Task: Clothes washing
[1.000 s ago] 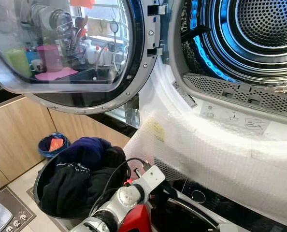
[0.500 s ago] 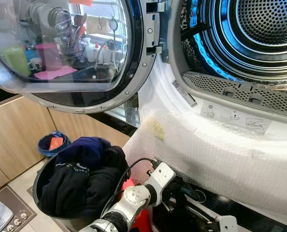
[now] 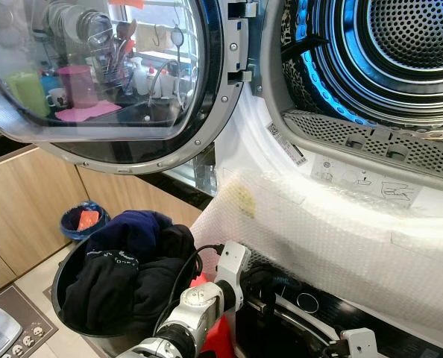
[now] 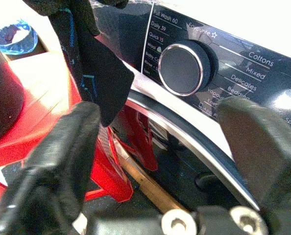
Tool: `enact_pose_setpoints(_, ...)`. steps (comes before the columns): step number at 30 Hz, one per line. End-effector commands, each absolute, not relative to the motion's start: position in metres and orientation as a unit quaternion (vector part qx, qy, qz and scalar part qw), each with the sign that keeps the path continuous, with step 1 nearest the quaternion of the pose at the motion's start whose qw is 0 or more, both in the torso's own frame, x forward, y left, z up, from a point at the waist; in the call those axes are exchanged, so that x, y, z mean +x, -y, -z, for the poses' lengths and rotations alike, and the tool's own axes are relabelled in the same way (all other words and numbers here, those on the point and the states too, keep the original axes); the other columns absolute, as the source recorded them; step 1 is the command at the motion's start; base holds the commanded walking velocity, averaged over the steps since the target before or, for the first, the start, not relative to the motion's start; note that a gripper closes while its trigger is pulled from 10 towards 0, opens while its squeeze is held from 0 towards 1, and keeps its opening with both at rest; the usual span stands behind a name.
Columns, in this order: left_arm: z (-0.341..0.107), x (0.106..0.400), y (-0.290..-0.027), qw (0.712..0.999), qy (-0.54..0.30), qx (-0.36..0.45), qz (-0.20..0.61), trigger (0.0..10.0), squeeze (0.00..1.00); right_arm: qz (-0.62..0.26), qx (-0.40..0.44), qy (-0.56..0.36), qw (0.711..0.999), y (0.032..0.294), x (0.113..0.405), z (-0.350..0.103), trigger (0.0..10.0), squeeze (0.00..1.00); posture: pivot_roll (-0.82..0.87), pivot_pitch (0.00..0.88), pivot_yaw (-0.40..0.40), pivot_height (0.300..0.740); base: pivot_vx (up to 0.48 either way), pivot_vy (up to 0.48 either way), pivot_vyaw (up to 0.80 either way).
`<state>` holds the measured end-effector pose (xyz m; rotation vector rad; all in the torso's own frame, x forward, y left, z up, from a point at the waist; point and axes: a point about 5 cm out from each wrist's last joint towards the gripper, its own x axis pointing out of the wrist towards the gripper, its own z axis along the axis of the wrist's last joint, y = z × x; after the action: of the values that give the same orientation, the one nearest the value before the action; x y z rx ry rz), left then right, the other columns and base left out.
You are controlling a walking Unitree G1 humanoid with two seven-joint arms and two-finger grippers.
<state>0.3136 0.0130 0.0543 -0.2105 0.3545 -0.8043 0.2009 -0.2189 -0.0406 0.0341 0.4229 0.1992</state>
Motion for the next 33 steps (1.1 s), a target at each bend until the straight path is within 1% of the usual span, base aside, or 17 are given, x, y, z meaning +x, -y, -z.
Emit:
enact_pose_setpoints(1, -0.069, 0.308, 0.021, 0.883, -0.155, -0.123, 0.426, 10.0, 0.00, -0.098, 0.013, -0.198, 0.975, 0.217, 0.204, 0.038, 10.0, 1.00, 0.00, 0.000, 0.007, 0.740, 0.000, 0.000, 0.00)
enact_pose_setpoints(3, -0.070, 0.309, 0.023, 0.881, -0.158, -0.093, 0.436, 10.0, 0.00, -0.093, 0.012, -0.197, 0.976, 0.217, 0.205, 0.038, 10.0, 1.00, 0.01, 0.000, 0.009, 0.740, 0.000, 0.000, 0.00)
enact_pose_setpoints(4, -0.070, 0.309, 0.022, 0.881, -0.149, -0.053, 0.446, 10.0, 0.00, -0.092, 0.013, -0.196, 0.976, 0.216, 0.205, 0.038, 10.0, 0.20, 0.00, 0.000, 0.011, 0.740, 0.000, 0.000, 0.00)
enact_pose_setpoints(5, -0.069, 0.308, 0.020, 0.878, -0.143, -0.012, 0.457, 10.0, 0.00, -0.094, 0.014, -0.196, 0.976, 0.214, 0.205, 0.038, 10.0, 0.00, 0.00, 0.000, 0.013, 0.740, 0.000, 0.000, 0.00)
enact_pose_setpoints(8, -0.066, 0.306, 0.016, 0.870, -0.138, 0.034, 0.473, 10.0, 0.00, -0.097, 0.016, -0.192, 0.976, 0.212, 0.206, 0.037, 10.0, 0.00, 0.01, 0.000, 0.014, 0.740, 0.000, 0.000, 0.00)
enact_pose_setpoints(10, -0.062, 0.304, 0.007, 0.853, -0.135, 0.058, 0.500, 10.0, 0.00, -0.105, 0.017, -0.178, 0.978, 0.210, 0.209, 0.034, 10.0, 0.00, 0.01, 0.000, 0.019, 0.740, 0.000, 0.000, 0.00)
enact_pose_setpoints(14, -0.061, 0.303, -0.003, 0.837, -0.140, 0.062, 0.525, 10.0, 0.00, -0.125, 0.018, -0.163, 0.979, 0.209, 0.211, 0.030, 10.0, 0.00, 0.01, 0.000, 0.021, 0.740, 0.000, 0.000, 0.00)
enact_pose_setpoints(17, -0.061, 0.300, -0.011, 0.812, -0.149, 0.058, 0.561, 10.0, 0.00, -0.161, 0.011, -0.146, 0.976, 0.207, 0.213, 0.025, 10.0, 0.00, 0.01, 0.000, 0.022, 0.740, 0.000, 0.000, 0.00)
enact_pose_setpoints(19, -0.062, 0.299, -0.012, 0.805, -0.151, 0.051, 0.571, 10.0, 0.00, -0.169, 0.011, -0.141, 0.976, 0.207, 0.214, 0.023, 10.0, 0.00, 0.01, 0.000, 0.022, 0.740, 0.000, 0.000, 0.00)
enact_pose_setpoints(22, -0.067, 0.299, -0.011, 0.802, -0.148, 0.033, 0.578, 10.0, 0.00, -0.190, 0.019, -0.134, 0.972, 0.205, 0.215, 0.021, 10.0, 0.00, 0.01, 0.000, 0.023, 0.740, 0.000, 0.000, 0.00)
enact_pose_setpoints(27, -0.072, 0.301, -0.009, 0.805, -0.149, 0.003, 0.574, 10.0, 0.00, -0.238, 0.031, -0.129, 0.962, 0.193, 0.216, 0.019, 10.0, 0.00, 0.01, 0.000, 0.022, 0.740, 0.000, 0.000, 0.00)
enact_pose_setpoints(33, -0.072, 0.301, -0.009, 0.805, -0.149, 0.003, 0.574, 10.0, 0.00, -0.238, 0.031, -0.129, 0.962, 0.193, 0.216, 0.019, 10.0, 0.00, 0.01, 0.000, 0.022, 0.740, 0.000, 0.000, 0.00)
